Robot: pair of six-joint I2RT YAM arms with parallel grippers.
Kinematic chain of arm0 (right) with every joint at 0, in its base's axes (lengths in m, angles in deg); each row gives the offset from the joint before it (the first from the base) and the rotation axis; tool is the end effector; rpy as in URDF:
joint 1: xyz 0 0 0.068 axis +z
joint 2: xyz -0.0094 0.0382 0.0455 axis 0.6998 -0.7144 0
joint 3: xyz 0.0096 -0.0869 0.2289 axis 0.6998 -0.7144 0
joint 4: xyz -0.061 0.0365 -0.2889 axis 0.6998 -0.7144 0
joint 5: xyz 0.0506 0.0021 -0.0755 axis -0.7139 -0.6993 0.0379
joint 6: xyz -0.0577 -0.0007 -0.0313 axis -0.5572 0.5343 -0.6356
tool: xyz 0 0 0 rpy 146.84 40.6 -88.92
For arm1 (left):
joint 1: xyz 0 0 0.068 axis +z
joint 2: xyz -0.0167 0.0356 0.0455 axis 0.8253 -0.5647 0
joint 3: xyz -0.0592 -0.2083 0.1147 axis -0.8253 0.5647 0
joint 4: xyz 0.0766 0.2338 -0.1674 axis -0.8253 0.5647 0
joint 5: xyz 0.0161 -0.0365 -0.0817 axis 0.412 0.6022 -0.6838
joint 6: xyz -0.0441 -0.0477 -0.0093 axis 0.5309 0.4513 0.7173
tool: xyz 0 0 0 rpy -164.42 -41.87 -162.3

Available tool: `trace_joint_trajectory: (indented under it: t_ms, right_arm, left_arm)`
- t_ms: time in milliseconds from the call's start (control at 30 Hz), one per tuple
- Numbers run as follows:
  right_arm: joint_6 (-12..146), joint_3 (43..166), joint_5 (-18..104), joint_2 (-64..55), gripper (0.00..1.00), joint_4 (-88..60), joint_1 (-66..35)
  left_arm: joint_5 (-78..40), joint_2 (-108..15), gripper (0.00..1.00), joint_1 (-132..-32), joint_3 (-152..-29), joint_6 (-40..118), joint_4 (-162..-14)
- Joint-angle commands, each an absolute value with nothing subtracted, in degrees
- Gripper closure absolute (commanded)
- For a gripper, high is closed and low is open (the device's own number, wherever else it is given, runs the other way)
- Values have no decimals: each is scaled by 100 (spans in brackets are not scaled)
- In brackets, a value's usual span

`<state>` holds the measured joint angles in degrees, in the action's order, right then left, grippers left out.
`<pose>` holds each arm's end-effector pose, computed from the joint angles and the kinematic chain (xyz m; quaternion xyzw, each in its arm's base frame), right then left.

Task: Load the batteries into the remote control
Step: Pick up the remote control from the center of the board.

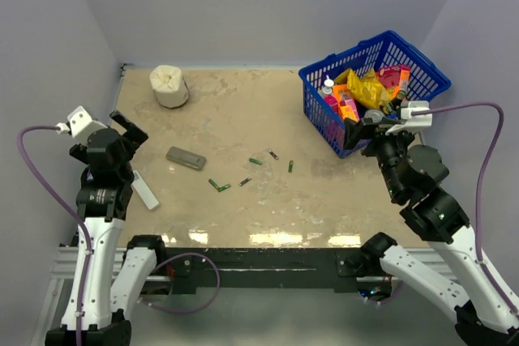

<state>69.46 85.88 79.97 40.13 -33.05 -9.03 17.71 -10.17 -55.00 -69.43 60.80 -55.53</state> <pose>0.1734 0.0918 0.4106 0.0226 0.7025 0.0958 0.7048 0.2158 0.0268 0.3425 -0.3646 0.7111 0.0316 0.6003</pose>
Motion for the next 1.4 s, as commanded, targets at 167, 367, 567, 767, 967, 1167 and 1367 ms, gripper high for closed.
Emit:
trace_joint_trajectory:
  t_ms: [167,367,567,767,967,1167,1367]
  right_arm:
    - [7020,8514,7793,4079,2,-3015,-881]
    - [7082,8418,7547,4078,2,-3006,-881]
    - [7064,8330,7353,4087,2,-3015,-873]
    - [7011,8277,7335,4087,2,-3050,-873]
    - [6967,8242,7335,4052,2,-2989,-881]
    - [6897,8189,7326,3999,2,-2927,-881]
    - [6897,8172,7186,3903,2,-2822,-873]
  left_arm:
    - [1212,-1914,0,-5474,-6521,6711,-5352]
    - [1071,-2635,0,-5474,-6082,7239,-5167]
    - [457,-3365,0,-4720,-5546,7161,-5613]
    - [69,-3954,6,-4121,-5316,6879,-5967]
    - [174,-4463,13,-4129,-5326,6756,-6107]
    - [-185,-4745,28,-4121,-5264,6598,-6283]
    - [-836,-4474,45,-4261,-5158,6782,-6275]
